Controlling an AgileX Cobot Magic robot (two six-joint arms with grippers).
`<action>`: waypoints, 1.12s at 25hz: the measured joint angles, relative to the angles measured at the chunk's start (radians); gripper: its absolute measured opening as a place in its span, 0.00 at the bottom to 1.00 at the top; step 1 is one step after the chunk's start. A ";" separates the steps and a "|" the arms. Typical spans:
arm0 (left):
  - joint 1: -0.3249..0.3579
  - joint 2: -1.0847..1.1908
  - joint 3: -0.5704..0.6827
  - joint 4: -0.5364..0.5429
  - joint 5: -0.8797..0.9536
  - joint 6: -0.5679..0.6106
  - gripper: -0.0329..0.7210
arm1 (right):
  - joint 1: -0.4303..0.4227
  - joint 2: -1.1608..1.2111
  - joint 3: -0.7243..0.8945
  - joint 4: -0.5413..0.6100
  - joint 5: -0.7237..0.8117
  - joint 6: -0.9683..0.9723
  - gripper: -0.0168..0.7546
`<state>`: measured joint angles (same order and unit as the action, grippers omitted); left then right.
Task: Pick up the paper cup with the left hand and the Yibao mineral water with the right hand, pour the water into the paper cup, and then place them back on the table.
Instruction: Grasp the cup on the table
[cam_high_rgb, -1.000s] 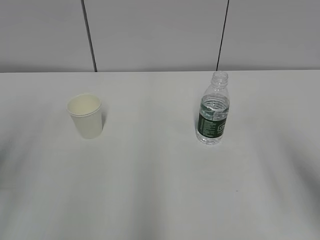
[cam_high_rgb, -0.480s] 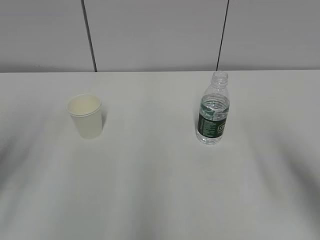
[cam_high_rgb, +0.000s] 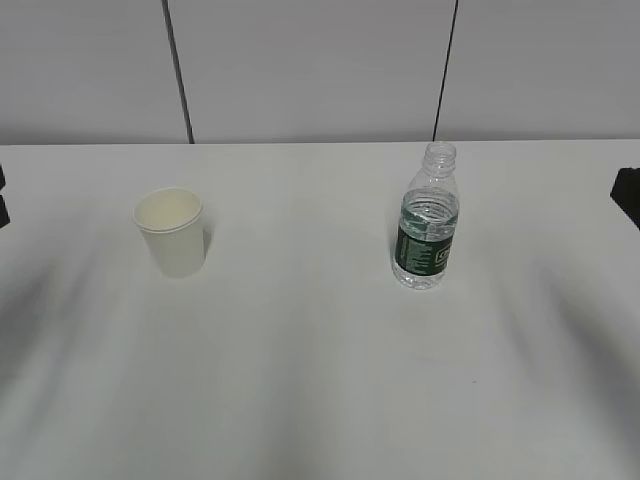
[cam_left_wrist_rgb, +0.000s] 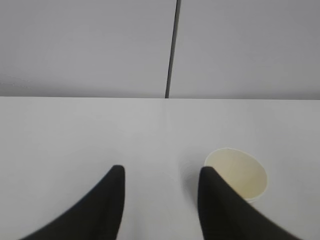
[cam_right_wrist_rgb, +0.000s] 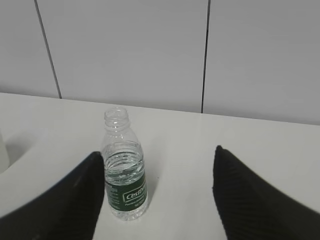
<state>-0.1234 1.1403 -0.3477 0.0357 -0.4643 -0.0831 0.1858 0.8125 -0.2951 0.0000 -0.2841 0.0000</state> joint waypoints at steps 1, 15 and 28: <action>0.000 0.021 0.000 0.018 -0.029 -0.011 0.45 | 0.000 0.015 0.000 0.000 -0.023 0.000 0.67; 0.000 0.330 -0.006 0.270 -0.335 -0.083 0.45 | 0.000 0.344 0.000 0.000 -0.414 0.000 0.67; 0.000 0.635 -0.011 0.326 -0.626 -0.084 0.52 | 0.000 0.626 0.000 0.000 -0.750 0.012 0.67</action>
<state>-0.1234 1.7758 -0.3584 0.3615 -1.0898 -0.1672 0.1858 1.4384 -0.2951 0.0000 -1.0345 0.0119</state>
